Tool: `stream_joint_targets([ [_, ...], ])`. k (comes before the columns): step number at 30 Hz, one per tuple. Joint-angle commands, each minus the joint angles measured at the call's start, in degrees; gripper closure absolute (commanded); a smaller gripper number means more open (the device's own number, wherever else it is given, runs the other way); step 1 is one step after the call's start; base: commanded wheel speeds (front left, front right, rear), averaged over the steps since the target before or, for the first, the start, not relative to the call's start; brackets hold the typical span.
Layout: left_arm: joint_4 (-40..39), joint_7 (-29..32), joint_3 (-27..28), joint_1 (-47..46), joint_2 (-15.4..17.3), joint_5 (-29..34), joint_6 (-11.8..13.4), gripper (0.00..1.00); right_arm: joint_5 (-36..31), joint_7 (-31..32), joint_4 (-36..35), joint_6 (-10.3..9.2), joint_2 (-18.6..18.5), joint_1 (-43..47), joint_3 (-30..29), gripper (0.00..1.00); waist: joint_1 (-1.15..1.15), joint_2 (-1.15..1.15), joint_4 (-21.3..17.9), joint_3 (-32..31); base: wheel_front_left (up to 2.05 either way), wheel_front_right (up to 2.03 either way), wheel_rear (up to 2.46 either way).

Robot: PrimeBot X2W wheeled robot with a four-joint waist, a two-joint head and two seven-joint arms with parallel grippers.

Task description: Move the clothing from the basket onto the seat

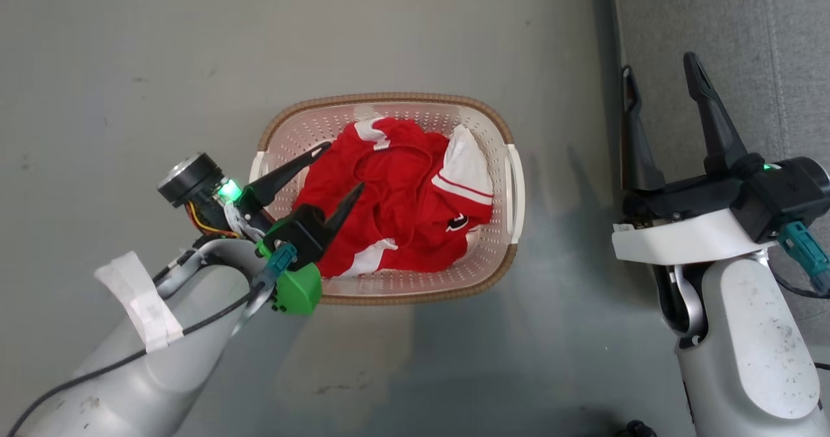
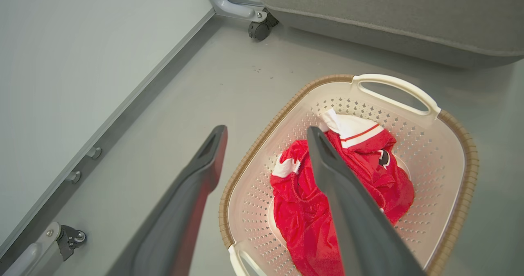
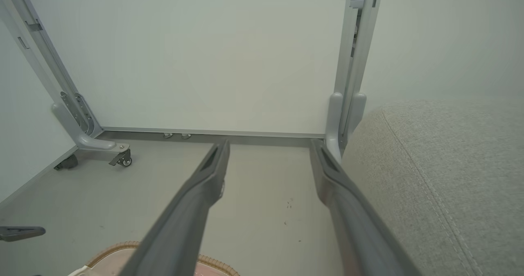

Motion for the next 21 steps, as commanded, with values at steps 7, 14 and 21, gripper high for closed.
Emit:
stream_joint_targets([
  [7, 8.6, 0.0, -14.0, -11.2, 4.7, -2.1, 0.1, 0.00, 2.3, -0.2, -1.5, -0.01, -0.1, -3.2, 2.4, 0.00, -0.01, 0.00, -7.0, 15.0, 0.00, 0.00, 0.00],
  [14, 14.1, -0.1, -27.8, -18.2, 7.1, -4.9, 0.1, 0.00, 5.8, -0.2, -1.6, -0.01, -0.1, -3.7, 3.7, 0.00, -0.01, 0.00, -10.8, 18.6, 0.00, 0.00, 0.00],
  [21, 19.0, -0.1, -29.9, -18.7, 7.5, -2.6, 0.1, 0.00, 8.4, -0.2, -2.1, -0.01, -0.1, -3.6, 5.7, 0.00, -0.01, 0.00, -14.0, 20.2, 0.00, 0.00, 0.00],
])
